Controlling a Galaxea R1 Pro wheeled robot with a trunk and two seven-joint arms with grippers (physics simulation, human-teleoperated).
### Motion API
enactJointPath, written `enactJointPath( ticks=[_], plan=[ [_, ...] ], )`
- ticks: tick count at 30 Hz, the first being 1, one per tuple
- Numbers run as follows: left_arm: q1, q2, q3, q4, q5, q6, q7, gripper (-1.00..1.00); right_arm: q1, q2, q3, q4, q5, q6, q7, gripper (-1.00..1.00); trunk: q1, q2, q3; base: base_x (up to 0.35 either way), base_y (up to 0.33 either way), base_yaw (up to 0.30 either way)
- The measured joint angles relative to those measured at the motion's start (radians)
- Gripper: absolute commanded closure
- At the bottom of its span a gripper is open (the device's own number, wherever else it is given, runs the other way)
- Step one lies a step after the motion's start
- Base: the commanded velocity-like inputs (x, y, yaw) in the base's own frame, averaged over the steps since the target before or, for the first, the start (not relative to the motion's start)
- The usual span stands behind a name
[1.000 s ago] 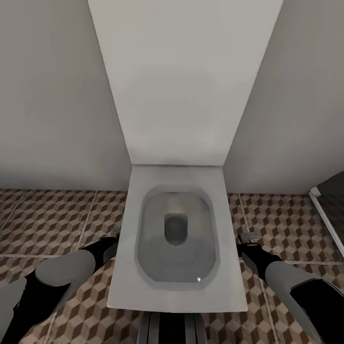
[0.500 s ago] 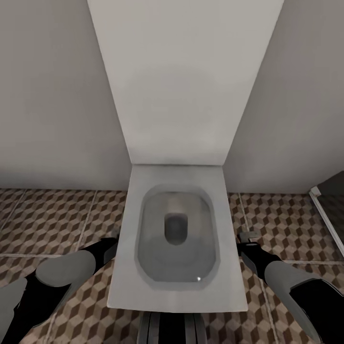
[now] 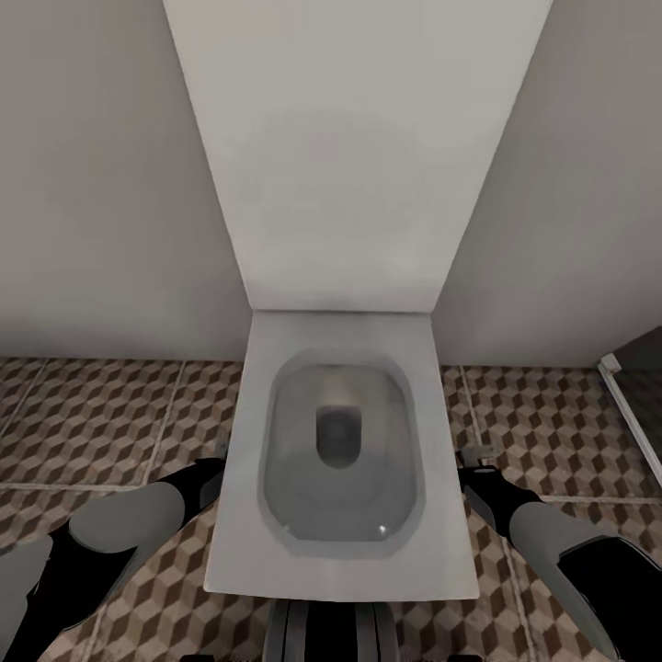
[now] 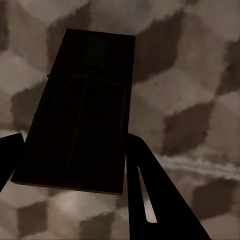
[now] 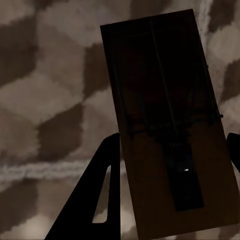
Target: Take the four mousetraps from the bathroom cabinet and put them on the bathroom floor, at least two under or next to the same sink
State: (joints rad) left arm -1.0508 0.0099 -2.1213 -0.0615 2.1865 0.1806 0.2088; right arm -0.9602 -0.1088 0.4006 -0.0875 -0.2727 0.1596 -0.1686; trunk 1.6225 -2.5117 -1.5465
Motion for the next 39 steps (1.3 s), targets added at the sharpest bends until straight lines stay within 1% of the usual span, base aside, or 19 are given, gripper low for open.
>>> enactJointPath(
  ticks=[8,10,13,18,29,34,39],
  plan=[
    [0.000,-0.001,0.000,0.000,0.000,0.000,0.000,1.00,0.000,-0.004,0.000,0.005,0.000,-0.001,0.017,1.00,0.000,0.000,-0.013,0.000,0.000,0.000],
    [0.000,-0.001,0.000,0.000,0.000,0.000,0.000,1.00,0.000,-0.006,0.001,0.007,-0.001,-0.001,0.034,1.00,0.000,0.000,-0.016,0.000,0.000,0.000],
    [0.000,-0.002,-0.004,0.001,-0.006,0.001,0.001,1.00,0.000,-0.014,0.001,0.009,-0.003,-0.001,0.092,1.00,0.000,0.000,-0.021,0.000,0.000,0.000],
    [0.000,-0.003,-0.011,0.003,-0.014,0.003,0.001,1.00,0.000,-0.029,0.001,0.010,-0.007,-0.001,0.128,1.00,0.000,0.000,-0.029,0.000,0.000,0.000],
    [0.000,-0.004,-0.011,0.015,-0.015,0.002,-0.003,1.00,0.000,-0.039,0.000,0.009,-0.007,-0.004,0.134,1.00,-0.001,0.000,-0.047,0.000,0.000,0.000],
    [0.000,-0.004,-0.009,0.019,-0.014,-0.007,-0.005,1.00,0.000,-0.041,0.001,0.010,-0.008,-0.048,0.132,1.00,-0.001,0.000,-0.055,0.000,0.000,0.000],
    [0.000,-0.004,-0.010,0.022,-0.013,-0.020,-0.005,1.00,0.000,-0.041,0.001,0.011,-0.009,-0.067,0.129,1.00,-0.001,0.000,-0.063,0.000,0.000,0.000]
  ],
)
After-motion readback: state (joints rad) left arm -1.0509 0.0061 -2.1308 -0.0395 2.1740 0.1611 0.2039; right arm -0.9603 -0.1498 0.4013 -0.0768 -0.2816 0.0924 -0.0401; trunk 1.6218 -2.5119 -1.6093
